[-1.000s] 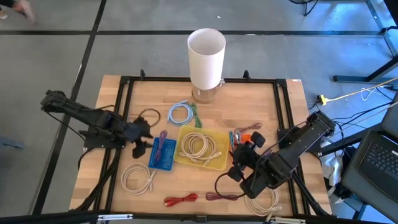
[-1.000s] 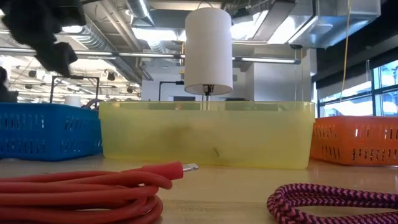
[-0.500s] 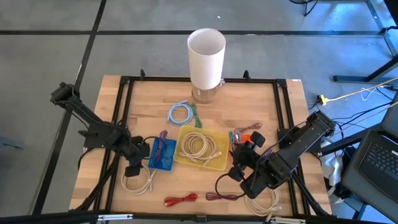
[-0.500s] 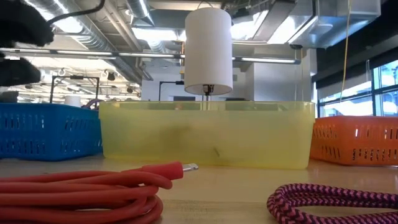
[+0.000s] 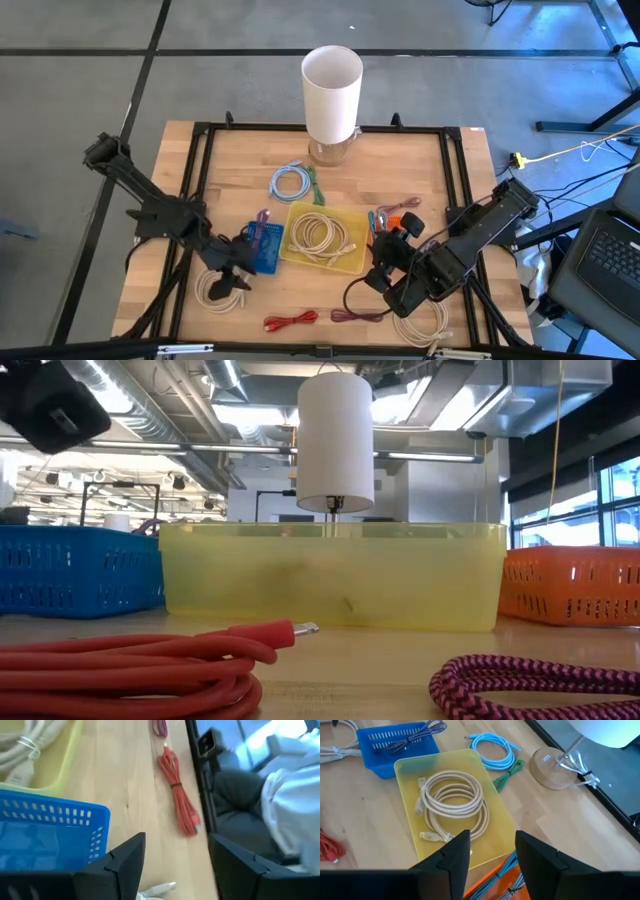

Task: Pick & Place USB Port
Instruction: Put the orange charger cable into the blue bin

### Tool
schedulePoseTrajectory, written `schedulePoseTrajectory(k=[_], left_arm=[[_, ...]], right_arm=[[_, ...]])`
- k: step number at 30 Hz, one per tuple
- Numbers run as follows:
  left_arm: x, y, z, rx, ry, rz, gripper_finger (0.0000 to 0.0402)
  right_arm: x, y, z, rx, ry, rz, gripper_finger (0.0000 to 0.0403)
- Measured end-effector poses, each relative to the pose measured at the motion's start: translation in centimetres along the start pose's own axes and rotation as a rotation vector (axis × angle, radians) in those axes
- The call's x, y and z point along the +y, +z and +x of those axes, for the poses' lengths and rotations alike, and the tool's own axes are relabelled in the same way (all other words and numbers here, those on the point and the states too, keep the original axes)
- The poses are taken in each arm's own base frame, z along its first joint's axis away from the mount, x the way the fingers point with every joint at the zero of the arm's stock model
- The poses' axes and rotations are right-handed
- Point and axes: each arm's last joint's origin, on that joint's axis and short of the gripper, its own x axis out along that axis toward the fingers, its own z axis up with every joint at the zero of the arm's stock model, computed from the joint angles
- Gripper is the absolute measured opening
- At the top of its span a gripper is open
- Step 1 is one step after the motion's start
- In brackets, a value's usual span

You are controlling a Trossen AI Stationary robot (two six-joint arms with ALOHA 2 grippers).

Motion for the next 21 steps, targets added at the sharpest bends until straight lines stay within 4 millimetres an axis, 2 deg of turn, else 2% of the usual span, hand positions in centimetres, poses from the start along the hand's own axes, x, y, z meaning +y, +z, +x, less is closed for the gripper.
schedulePoseTrajectory(k=[6,14,21], left_arm=[[-0.2,-0.8,3.7,0.075,0.026,0.039,0.0210],[-2.3,0.6,8.6,0.067,0.009,0.203,0.0210],[-2.5,1.5,12.5,0.104,0.060,0.204,0.0210]], right_arm=[[0.0,0.0,0.0,0.000,0.000,-0.008,0.0159],[-0.1,0.2,0.2,-0.019,-0.015,-0.030,0.0159],[-0.3,0.3,0.3,-0.049,-0.043,-0.078,0.0159]])
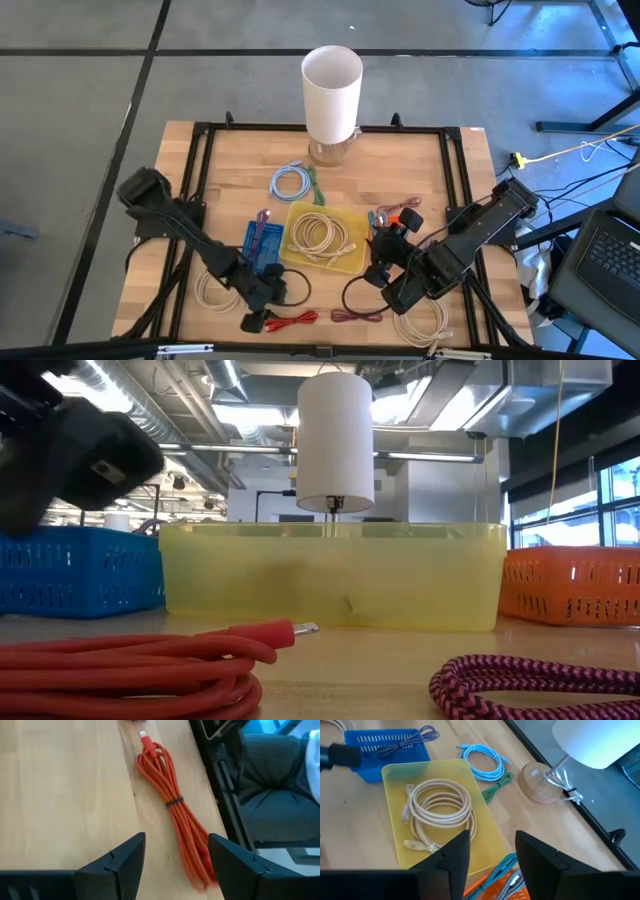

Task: Pick & Place USB Port
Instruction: Put the orange charger cable into the blue bin

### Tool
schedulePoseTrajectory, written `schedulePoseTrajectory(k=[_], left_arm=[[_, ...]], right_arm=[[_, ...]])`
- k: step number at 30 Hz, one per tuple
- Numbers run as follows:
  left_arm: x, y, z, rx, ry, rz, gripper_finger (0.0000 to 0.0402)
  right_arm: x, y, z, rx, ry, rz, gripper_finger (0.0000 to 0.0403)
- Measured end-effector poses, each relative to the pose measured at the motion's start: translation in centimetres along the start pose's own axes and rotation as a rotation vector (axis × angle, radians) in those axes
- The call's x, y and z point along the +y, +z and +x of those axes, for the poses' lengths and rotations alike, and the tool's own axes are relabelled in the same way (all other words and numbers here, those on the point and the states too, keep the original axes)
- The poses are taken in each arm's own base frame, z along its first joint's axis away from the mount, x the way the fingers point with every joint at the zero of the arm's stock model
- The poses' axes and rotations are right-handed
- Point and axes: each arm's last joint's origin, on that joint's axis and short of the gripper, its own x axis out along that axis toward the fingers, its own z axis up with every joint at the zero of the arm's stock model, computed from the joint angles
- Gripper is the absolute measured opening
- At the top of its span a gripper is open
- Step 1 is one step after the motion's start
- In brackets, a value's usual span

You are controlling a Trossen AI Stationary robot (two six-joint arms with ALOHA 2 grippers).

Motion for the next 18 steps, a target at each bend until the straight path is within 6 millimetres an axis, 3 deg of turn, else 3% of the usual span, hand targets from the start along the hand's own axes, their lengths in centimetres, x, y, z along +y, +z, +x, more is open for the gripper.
schedulePoseTrajectory(k=[8,18], left_arm=[[-0.9,1.2,3.4,0.029,-0.002,-0.013,0.0210],[-0.8,0.1,6.6,0.041,0.060,-0.054,0.0197]], right_arm=[[-0.2,0.0,0.1,0.007,-0.016,-0.019,0.0159],[0.0,0.0,0.1,0.017,0.004,0.001,0.0159]])
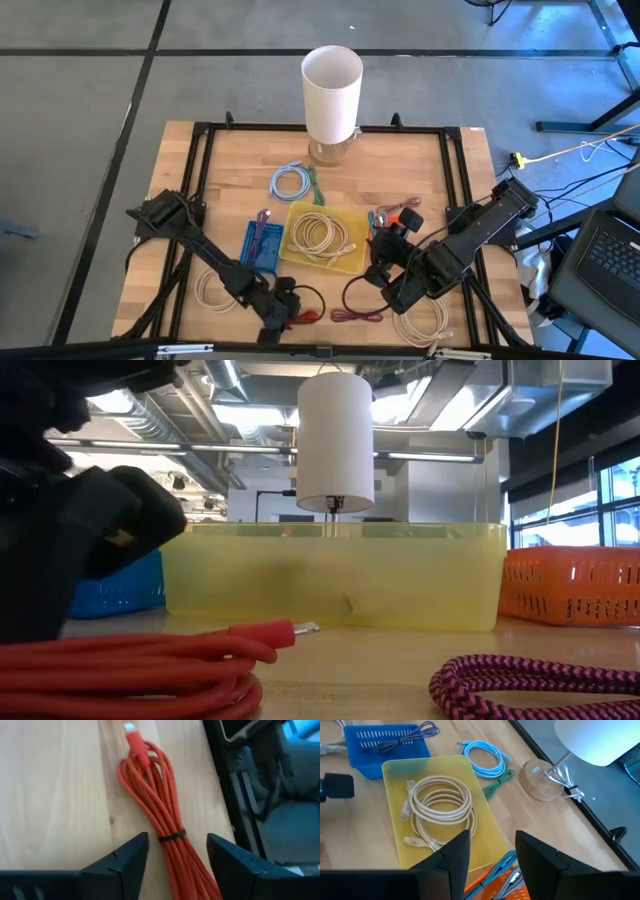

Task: Pick & Place USB Port
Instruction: Put the orange charger cable into the blue bin

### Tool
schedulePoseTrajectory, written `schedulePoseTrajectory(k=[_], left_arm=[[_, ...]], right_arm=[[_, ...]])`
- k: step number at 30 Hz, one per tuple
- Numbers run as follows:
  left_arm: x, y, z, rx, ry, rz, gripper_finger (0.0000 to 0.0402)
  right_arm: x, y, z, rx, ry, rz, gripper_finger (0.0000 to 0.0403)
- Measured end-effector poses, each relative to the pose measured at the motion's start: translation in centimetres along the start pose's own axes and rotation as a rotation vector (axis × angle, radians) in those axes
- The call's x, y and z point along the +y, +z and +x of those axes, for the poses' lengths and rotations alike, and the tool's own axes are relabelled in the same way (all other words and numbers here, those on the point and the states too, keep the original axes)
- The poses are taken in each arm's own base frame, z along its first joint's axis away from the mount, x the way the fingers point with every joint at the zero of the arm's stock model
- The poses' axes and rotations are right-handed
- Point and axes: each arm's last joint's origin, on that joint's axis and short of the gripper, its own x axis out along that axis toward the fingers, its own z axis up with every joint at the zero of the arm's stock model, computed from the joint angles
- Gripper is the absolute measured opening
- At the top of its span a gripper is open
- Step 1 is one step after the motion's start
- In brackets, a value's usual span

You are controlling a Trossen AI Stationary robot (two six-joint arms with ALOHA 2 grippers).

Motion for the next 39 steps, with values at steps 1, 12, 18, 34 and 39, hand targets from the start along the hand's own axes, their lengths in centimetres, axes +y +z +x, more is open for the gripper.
schedulePoseTrajectory(k=[1,12,18,34,39], left_arm=[[0.1,-0.1,0.2,-0.001,0.017,0.001,0.0186],[-1.6,0.1,-2.6,-0.029,-0.038,0.080,0.0025],[-4.9,2.0,-9.8,-0.306,-0.016,0.219,0.0024],[0.6,0.7,-23.2,-0.896,0.822,-0.261,0.0023],[4.5,-2.0,-21.2,-0.914,0.869,-0.459,0.0023]], right_arm=[[0.0,0.0,0.0,-0.001,0.002,0.003,0.0159],[0.1,0.0,0.1,-0.001,0.007,0.034,0.0159],[0.5,-1.4,1.2,0.037,-0.014,0.024,0.0159],[1.5,-3.5,3.1,0.064,-0.004,0.027,0.0159],[1.5,-3.4,3.1,0.063,-0.002,0.029,0.0159]])
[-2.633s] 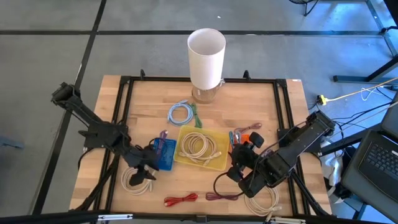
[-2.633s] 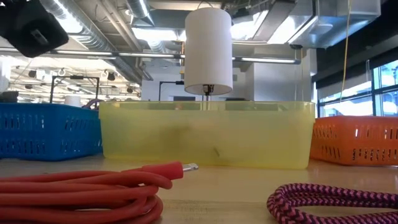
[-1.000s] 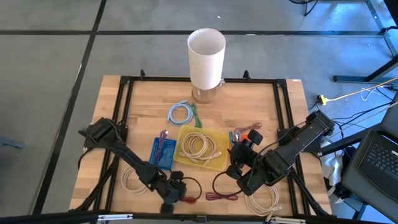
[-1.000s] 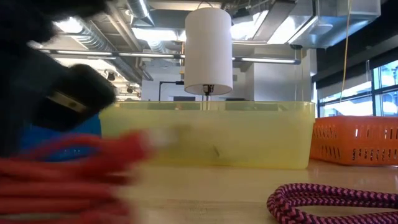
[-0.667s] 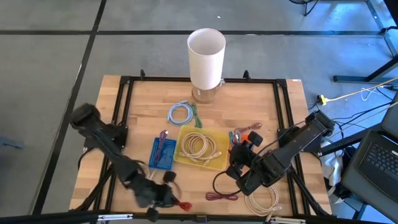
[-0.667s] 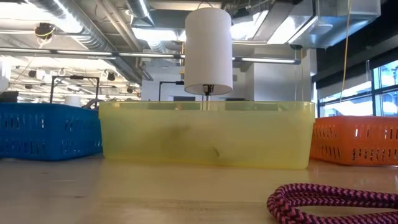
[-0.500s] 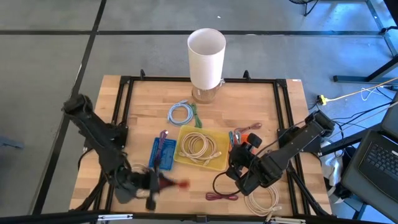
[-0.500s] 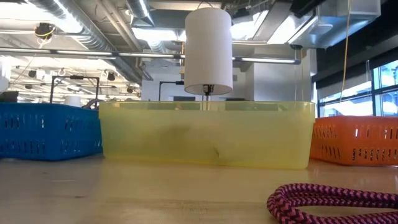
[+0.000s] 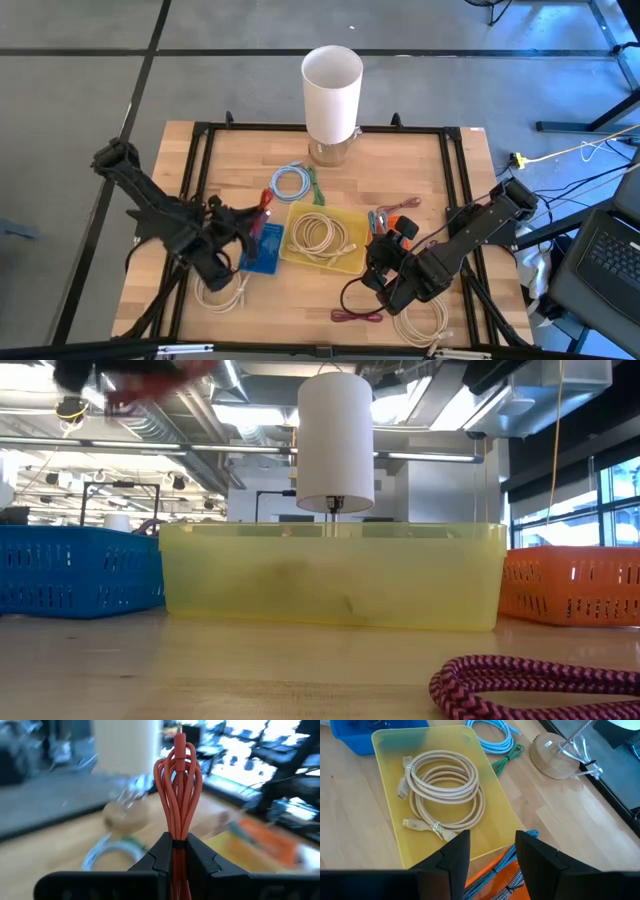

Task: Pick & Place USB Port
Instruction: Put the orange charger cable into the blue bin

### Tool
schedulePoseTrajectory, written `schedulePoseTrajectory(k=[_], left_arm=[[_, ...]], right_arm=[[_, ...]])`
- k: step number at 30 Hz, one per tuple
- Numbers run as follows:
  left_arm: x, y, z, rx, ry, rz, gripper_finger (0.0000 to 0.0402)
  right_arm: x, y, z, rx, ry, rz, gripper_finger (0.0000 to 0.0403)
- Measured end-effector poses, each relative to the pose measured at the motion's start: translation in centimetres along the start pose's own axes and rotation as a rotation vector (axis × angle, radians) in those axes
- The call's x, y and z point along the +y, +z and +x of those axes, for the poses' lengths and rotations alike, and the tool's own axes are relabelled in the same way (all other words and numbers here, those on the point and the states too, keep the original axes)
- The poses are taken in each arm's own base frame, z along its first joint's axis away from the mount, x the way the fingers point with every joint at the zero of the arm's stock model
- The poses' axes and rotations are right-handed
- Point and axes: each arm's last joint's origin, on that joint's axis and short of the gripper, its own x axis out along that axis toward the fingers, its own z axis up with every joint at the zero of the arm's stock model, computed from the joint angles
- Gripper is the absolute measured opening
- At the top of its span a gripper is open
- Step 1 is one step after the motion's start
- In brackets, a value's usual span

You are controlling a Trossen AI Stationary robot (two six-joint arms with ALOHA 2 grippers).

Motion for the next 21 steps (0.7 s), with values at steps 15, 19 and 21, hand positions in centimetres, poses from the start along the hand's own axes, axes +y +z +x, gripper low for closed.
schedulePoseTrajectory(k=[15,19,21], left_arm=[[4.1,-8.6,2.1,0.118,0.022,-0.356,0.0023],[3.1,-8.8,2.0,0.117,-0.026,-0.352,0.0023],[2.8,-8.9,2.0,0.122,-0.032,-0.346,0.0023]], right_arm=[[0.0,0.0,0.0,-0.003,-0.001,-0.007,0.0159],[0.0,0.0,0.0,-0.003,0.000,-0.005,0.0159],[0.1,0.0,0.0,-0.005,0.004,0.000,0.0159]])
